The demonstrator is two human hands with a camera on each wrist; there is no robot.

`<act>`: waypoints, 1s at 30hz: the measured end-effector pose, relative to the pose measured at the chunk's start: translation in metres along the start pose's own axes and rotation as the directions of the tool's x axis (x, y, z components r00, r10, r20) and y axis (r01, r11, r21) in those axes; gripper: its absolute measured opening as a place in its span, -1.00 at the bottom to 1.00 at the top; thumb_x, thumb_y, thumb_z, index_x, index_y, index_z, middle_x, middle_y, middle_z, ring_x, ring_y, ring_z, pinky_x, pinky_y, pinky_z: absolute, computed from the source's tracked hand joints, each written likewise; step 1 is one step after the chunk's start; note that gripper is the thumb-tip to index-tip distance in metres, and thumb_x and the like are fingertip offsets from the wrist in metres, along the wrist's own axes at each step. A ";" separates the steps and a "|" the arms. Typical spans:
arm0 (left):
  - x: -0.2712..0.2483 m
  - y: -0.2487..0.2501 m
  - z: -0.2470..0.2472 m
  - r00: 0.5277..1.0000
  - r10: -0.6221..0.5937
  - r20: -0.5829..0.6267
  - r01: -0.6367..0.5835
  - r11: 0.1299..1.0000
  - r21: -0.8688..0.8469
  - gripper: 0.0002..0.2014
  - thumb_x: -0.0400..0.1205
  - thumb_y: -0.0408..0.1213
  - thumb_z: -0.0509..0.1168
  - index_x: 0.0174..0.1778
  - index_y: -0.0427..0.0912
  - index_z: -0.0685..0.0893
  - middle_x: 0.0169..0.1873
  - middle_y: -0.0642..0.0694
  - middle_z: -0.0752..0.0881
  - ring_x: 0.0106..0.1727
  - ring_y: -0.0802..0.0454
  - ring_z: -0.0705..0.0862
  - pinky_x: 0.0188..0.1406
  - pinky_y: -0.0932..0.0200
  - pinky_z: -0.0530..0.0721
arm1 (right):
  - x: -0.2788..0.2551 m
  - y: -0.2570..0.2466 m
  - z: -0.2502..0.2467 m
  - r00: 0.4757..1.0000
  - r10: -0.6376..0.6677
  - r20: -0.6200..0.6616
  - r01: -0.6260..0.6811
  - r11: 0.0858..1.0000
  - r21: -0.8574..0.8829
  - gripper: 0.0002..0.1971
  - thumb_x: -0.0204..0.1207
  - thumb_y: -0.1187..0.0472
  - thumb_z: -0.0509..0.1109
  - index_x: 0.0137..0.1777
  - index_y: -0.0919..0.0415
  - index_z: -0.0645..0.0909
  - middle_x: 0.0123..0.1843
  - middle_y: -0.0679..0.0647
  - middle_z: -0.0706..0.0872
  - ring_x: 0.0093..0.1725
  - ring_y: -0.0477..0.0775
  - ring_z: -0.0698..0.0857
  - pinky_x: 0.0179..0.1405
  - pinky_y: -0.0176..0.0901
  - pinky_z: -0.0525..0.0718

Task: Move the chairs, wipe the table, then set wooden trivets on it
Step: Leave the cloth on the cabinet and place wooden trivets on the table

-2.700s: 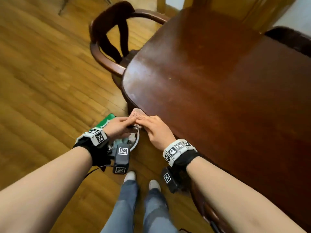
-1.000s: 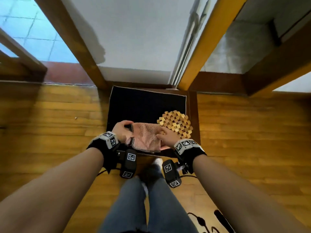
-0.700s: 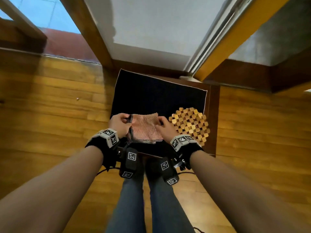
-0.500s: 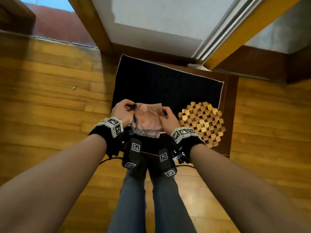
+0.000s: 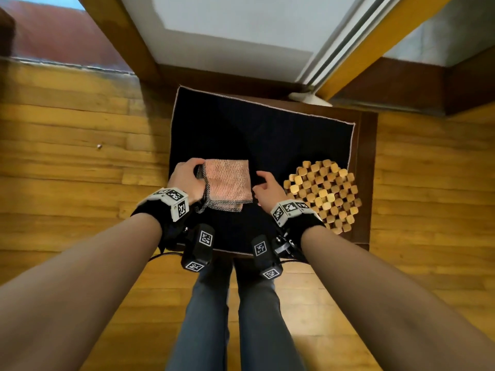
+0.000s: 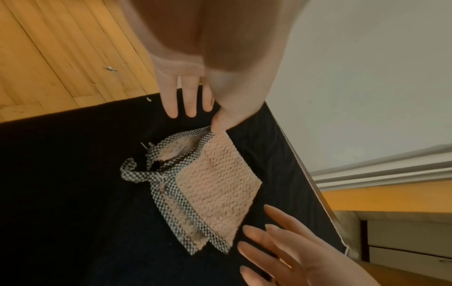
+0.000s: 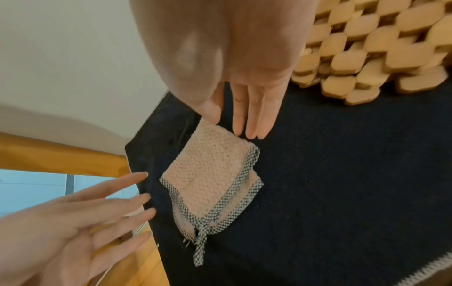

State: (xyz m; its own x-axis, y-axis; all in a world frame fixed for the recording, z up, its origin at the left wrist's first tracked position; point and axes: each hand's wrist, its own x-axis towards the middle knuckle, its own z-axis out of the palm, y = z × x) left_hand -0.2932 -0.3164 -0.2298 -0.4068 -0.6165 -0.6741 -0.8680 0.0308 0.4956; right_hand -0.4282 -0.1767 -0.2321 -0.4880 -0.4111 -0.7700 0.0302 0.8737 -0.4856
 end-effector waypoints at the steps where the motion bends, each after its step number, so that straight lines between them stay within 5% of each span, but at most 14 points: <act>1: -0.005 0.004 -0.001 1.000 0.006 0.010 -0.006 1.000 0.013 -0.52 0.58 -0.43 0.26 0.45 -0.08 0.50 0.38 -0.30 0.49 0.26 -0.26 0.61 0.13 0.06 0.62 | -0.005 0.001 -0.006 1.000 0.013 -0.015 -0.013 1.000 -0.006 -0.54 0.63 0.24 0.21 0.53 0.08 0.34 -0.11 0.05 0.62 -0.04 0.14 0.67 0.16 0.08 0.66; 3: -0.018 0.017 -0.001 0.999 0.013 0.042 -0.014 0.999 0.030 -0.56 0.61 -0.40 0.26 0.43 -0.07 0.53 0.39 -0.27 0.51 0.17 -0.23 0.67 0.02 0.11 0.63 | -0.017 0.006 -0.019 0.999 0.040 -0.038 -0.039 0.999 0.012 -0.54 0.62 0.25 0.23 0.53 0.09 0.34 -0.15 0.05 0.61 0.01 0.21 0.71 0.15 0.15 0.68; 7: -0.047 0.053 0.012 0.995 0.006 0.095 -0.011 0.999 0.048 -0.64 0.64 -0.37 0.18 0.36 -0.10 0.56 0.17 -0.28 0.67 -0.39 0.00 0.61 -0.47 0.28 0.50 | -0.041 0.021 -0.055 0.994 0.062 -0.091 -0.057 0.997 0.057 -0.52 0.64 0.25 0.21 0.55 0.08 0.31 -0.20 0.08 0.58 -0.26 0.06 0.61 -0.13 0.04 0.65; 10: -0.063 0.076 0.032 0.987 0.005 0.160 -0.013 0.999 0.050 -0.63 0.59 -0.24 0.21 0.32 -0.18 0.59 0.09 -0.20 0.69 -0.06 -0.11 0.70 0.06 0.04 0.67 | -0.054 0.043 -0.084 0.990 0.086 -0.113 -0.080 0.995 0.053 -0.54 0.66 0.21 0.20 0.55 0.05 0.29 -0.21 0.03 0.56 -0.42 -0.03 0.50 -0.38 -0.15 0.49; 12: -0.071 0.089 0.049 0.986 0.009 0.167 -0.010 1.000 0.003 -0.72 0.63 -0.35 0.23 0.22 -0.35 0.64 -0.12 -0.11 0.67 -0.12 -0.09 0.67 0.04 0.21 0.65 | -0.060 0.060 -0.104 0.986 0.123 -0.112 -0.117 0.991 0.059 -0.52 0.67 0.22 0.20 0.57 0.02 0.26 -0.19 0.01 0.56 -0.42 -0.03 0.51 -0.44 -0.18 0.49; 14: -0.076 0.096 0.069 0.989 0.000 0.149 -0.001 1.000 0.008 -0.76 0.63 -0.40 0.23 0.19 -0.35 0.65 -0.07 -0.02 0.62 -0.14 -0.01 0.62 -0.18 0.43 0.48 | -0.063 0.079 -0.122 0.982 0.147 -0.114 -0.143 0.989 0.046 -0.51 0.67 0.23 0.19 0.58 0.04 0.24 -0.14 0.02 0.57 -0.34 0.00 0.56 -0.42 -0.21 0.52; 16: -0.080 0.103 0.083 0.991 -0.003 0.135 0.001 1.000 0.020 -0.76 0.61 -0.38 0.27 0.19 -0.22 0.67 0.00 -0.06 0.67 -0.13 0.03 0.62 -0.16 0.40 0.47 | -0.063 0.096 -0.138 0.980 0.161 -0.120 -0.159 0.987 0.025 -0.50 0.66 0.24 0.20 0.58 0.08 0.25 0.10 0.12 0.63 -0.12 0.10 0.64 -0.21 -0.14 0.59; 18: -0.083 0.109 0.102 0.986 -0.017 0.163 0.018 1.000 -0.005 -0.73 0.61 -0.40 0.26 0.23 -0.24 0.66 -0.21 0.00 0.64 -0.30 0.13 0.55 -0.32 0.47 0.48 | -0.059 0.117 -0.154 0.979 0.165 -0.120 -0.166 0.986 -0.002 -0.50 0.63 0.26 0.21 0.57 0.08 0.29 0.31 0.19 0.60 0.09 0.20 0.66 -0.07 -0.12 0.56; 21: -0.085 0.119 0.125 0.987 -0.047 0.153 0.043 0.999 0.030 -0.69 0.62 -0.38 0.24 0.28 -0.21 0.65 -0.41 0.07 0.53 -0.42 0.19 0.49 -0.48 0.47 0.42 | -0.049 0.147 -0.170 0.982 0.146 -0.123 -0.152 0.988 -0.036 -0.50 0.58 0.30 0.22 0.52 0.09 0.34 0.31 0.24 0.60 -0.01 0.16 0.65 -0.08 -0.06 0.64; 24: -0.081 0.128 0.153 0.991 -0.072 0.115 0.063 0.995 0.077 -0.64 0.62 -0.30 0.27 0.37 -0.16 0.57 -0.07 -0.22 0.74 -0.08 -0.12 0.71 -0.10 0.20 0.60 | -0.033 0.169 -0.184 0.980 0.146 -0.133 -0.152 0.988 -0.036 -0.52 0.59 0.30 0.24 0.51 0.20 0.34 0.36 0.20 0.61 0.19 0.17 0.65 0.11 -0.09 0.63; 26: -0.076 0.131 0.165 0.991 -0.110 0.074 0.105 0.992 0.067 -0.56 0.62 -0.29 0.30 0.44 -0.20 0.48 0.21 -0.33 0.67 0.21 -0.26 0.66 0.18 0.04 0.55 | -0.023 0.175 -0.190 0.978 0.158 -0.135 -0.164 0.986 -0.035 -0.51 0.59 0.32 0.24 0.53 0.24 0.31 0.39 0.20 0.60 0.31 0.20 0.61 0.16 -0.15 0.53; 30: -0.060 0.129 0.186 0.979 -0.200 0.042 0.201 0.980 -0.005 -0.40 0.62 -0.29 0.29 0.56 -0.28 0.25 0.26 -0.36 0.59 0.27 -0.27 0.59 0.21 0.00 0.51 | -0.002 0.182 -0.190 0.978 0.139 -0.154 -0.145 0.989 -0.031 -0.44 0.58 0.32 0.28 0.58 0.23 0.27 0.46 0.22 0.54 0.39 0.21 0.57 0.27 -0.10 0.52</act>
State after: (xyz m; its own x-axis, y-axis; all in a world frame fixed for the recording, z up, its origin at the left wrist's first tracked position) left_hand -0.4336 -0.1291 -0.2270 -0.2362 -0.5767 -0.7821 -0.9305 -0.0978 0.3531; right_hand -0.5873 0.0326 -0.2403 -0.6076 -0.2405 -0.7569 0.0737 0.9318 -0.3553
